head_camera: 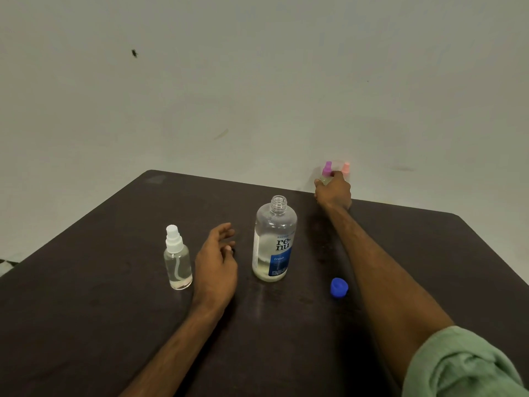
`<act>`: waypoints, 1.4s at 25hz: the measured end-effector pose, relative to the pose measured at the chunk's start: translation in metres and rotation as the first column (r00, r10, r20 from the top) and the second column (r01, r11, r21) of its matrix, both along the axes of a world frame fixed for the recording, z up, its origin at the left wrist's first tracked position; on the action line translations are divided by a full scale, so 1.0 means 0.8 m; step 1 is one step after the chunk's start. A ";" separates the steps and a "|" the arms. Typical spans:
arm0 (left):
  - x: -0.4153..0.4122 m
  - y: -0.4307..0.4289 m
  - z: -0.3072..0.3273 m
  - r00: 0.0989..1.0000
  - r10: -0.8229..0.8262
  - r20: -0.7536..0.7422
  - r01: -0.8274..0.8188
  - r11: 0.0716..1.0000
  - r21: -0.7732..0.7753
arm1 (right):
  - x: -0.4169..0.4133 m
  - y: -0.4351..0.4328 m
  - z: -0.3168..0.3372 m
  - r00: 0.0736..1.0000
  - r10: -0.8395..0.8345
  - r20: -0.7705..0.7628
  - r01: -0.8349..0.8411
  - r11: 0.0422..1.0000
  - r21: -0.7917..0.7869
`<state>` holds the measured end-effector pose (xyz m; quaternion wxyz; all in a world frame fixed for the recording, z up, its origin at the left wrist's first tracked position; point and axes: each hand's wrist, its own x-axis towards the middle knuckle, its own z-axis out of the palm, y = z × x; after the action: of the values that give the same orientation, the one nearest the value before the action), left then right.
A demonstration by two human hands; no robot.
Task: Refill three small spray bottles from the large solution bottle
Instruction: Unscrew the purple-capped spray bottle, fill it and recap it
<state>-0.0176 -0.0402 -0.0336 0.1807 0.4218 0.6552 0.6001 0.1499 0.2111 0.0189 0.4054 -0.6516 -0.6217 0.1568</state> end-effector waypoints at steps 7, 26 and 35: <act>0.000 0.000 0.005 1.000 0.013 -0.028 -0.014 1.000 -0.009 | 0.004 -0.059 0.002 0.987 0.025 0.160 -0.038 0.996 0.078; 0.035 -0.135 0.011 0.996 -0.077 0.036 0.070 0.982 0.174 | 0.056 -0.377 0.045 0.887 0.412 -0.207 -0.289 0.848 0.445; 0.034 -0.150 0.021 0.912 -0.410 0.027 0.405 0.909 0.100 | 0.010 -0.404 -0.027 0.698 0.663 -0.273 -0.638 0.748 0.185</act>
<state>0.0098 -0.1600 -0.0165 0.2978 0.5427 0.5198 0.5888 0.1580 -0.1117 -0.0028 0.4437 -0.3393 -0.7424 0.3700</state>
